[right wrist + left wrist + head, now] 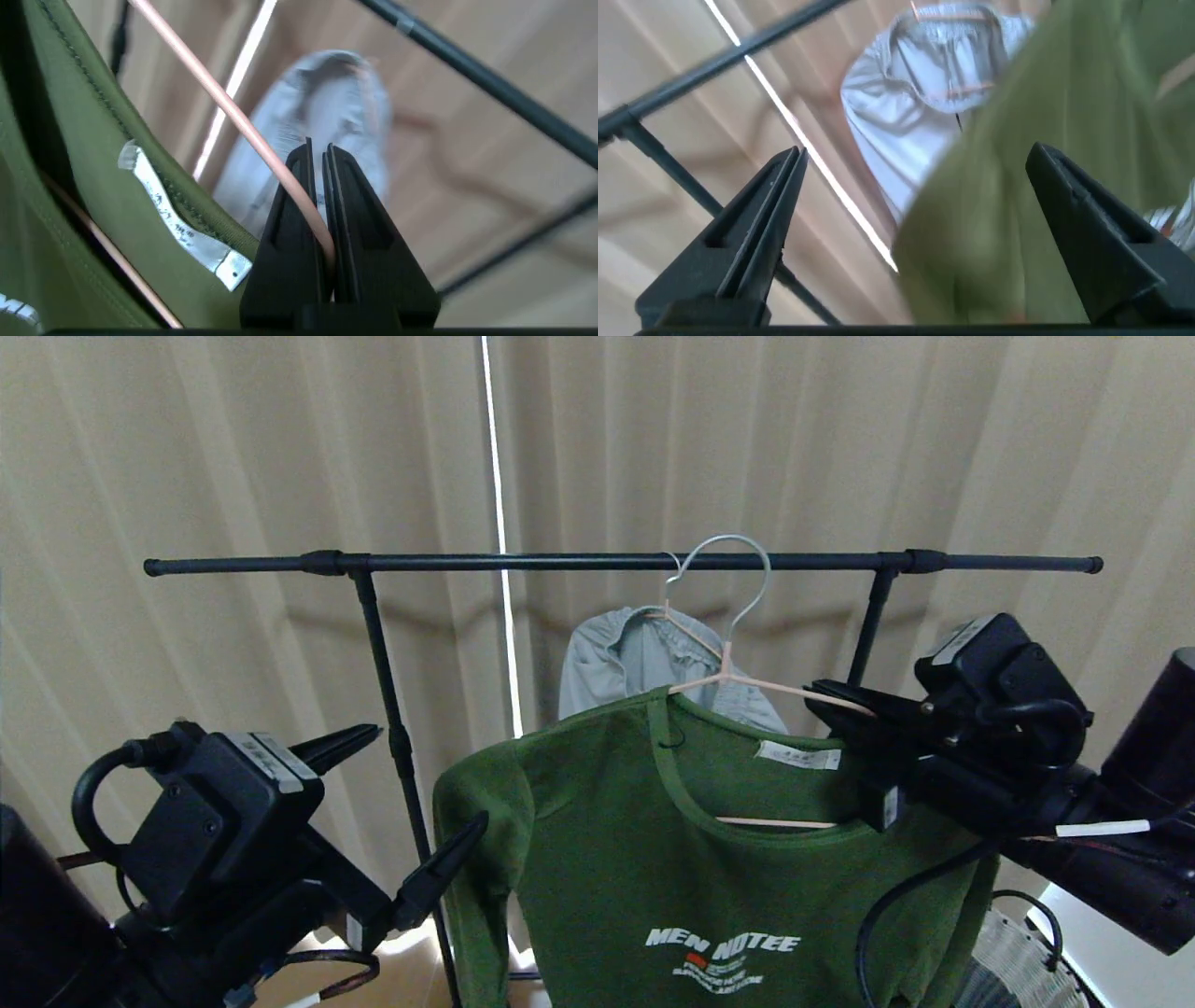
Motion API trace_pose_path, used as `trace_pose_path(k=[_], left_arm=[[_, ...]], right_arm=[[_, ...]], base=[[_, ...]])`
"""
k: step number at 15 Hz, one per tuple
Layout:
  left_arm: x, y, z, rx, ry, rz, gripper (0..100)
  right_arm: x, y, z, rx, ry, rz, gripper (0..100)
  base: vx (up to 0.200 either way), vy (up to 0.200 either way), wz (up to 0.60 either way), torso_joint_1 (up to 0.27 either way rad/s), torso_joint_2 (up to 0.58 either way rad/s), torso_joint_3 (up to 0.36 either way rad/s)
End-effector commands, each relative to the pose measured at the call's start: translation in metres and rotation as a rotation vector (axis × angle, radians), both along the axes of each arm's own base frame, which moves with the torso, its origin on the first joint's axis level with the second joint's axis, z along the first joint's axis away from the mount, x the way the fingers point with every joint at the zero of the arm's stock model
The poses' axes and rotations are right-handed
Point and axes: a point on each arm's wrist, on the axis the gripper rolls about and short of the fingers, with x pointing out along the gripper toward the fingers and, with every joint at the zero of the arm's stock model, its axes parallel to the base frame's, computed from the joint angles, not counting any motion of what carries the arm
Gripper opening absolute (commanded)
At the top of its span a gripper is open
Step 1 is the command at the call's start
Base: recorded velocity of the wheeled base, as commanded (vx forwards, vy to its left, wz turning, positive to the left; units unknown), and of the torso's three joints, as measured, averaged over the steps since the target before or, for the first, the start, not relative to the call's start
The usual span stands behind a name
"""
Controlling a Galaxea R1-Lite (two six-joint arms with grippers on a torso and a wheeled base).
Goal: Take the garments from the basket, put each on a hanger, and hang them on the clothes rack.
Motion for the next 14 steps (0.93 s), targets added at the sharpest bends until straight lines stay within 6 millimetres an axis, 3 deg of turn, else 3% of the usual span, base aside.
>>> trace_pose_path(k=[1, 7, 12, 13, 14], left_arm=[[-0.016, 0.013, -0.026, 0.069, 0.077, 0.004, 100], [-0.011, 0.02, -0.032, 0.073, 0.11, 0.049, 100], [0.012, 0.002, -0.024, 0.062, 0.1, 0.005, 100], [0.015, 0.0, -0.023, 0.061, 0.098, 0.003, 0], [0.016, -0.001, -0.023, 0.06, 0.099, 0.005, 0]], right_arm=[[-0.012, -0.01, 0.013, 0.037, -0.042, -0.009, 0], [-0.025, -0.019, 0.023, 0.069, -0.084, -0.007, 0], [-0.031, -0.021, 0.026, 0.078, -0.098, 0.015, 0], [-0.032, -0.021, 0.026, 0.077, -0.097, 0.03, 0], [-0.031, -0.021, 0.026, 0.078, -0.099, 0.03, 0]], base=[[0.0, 0.0, 0.0, 0.0, 0.0, 0.0], [0.0, 0.0, 0.0, 0.0, 0.0, 0.0], [0.0, 0.0, 0.0, 0.0, 0.0, 0.0], [0.0, 0.0, 0.0, 0.0, 0.0, 0.0], [0.0, 0.0, 0.0, 0.0, 0.0, 0.0]])
